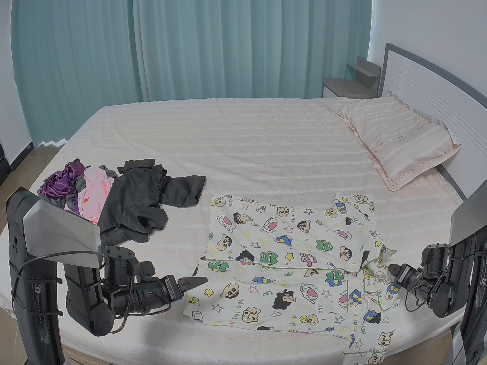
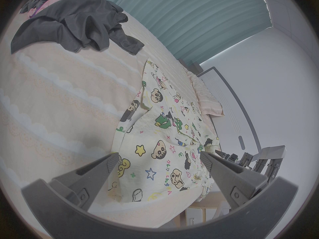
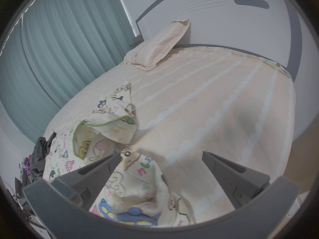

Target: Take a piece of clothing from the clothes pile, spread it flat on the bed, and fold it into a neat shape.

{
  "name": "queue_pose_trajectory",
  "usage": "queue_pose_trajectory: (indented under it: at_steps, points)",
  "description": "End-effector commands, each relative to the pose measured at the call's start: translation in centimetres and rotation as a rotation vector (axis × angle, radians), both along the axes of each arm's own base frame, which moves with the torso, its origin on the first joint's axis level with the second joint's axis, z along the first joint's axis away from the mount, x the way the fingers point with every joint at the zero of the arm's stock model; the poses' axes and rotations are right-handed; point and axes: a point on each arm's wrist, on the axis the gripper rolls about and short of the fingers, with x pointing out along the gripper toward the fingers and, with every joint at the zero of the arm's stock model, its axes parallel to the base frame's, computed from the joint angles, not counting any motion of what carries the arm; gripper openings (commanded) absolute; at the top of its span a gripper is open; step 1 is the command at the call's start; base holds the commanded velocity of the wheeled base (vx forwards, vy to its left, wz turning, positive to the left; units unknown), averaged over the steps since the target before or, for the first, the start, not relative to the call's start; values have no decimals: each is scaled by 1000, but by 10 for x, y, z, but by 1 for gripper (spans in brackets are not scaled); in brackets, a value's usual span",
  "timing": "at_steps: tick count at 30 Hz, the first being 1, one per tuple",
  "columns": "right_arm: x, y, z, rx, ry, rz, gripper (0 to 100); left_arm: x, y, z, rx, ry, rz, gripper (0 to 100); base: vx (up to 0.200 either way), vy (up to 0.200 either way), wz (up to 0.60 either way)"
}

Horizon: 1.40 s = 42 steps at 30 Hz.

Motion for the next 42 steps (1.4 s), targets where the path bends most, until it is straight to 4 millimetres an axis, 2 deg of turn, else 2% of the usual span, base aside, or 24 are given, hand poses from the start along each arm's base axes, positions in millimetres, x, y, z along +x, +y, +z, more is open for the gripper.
queue_pose_trajectory:
  at_steps: [1,7,10,18,25,32,38,42]
  points:
    - [-2,-6,-17,-10,66,-15,100,0,0,0,0,1,0,100,0,0,0]
    - [0,-4,-29,-46,103,27,100,0,0,0,0,1,0,100,0,0,0]
    - [7,3,-26,-54,70,50,100,0,0,0,0,1,0,100,0,0,0]
    - [10,23,-12,-32,7,113,100,0,0,0,0,1,0,100,0,0,0]
    - [5,45,-15,-5,20,177,100,0,0,-1,1,2,0,100,0,0,0]
    - [-4,64,-26,29,73,227,100,0,0,-1,4,1,-2,100,0,0,0]
    - [-2,65,-25,37,61,221,100,0,0,-1,4,1,-2,100,0,0,0]
    - [0,60,-17,41,30,200,100,0,0,-1,4,1,-2,100,0,0,0]
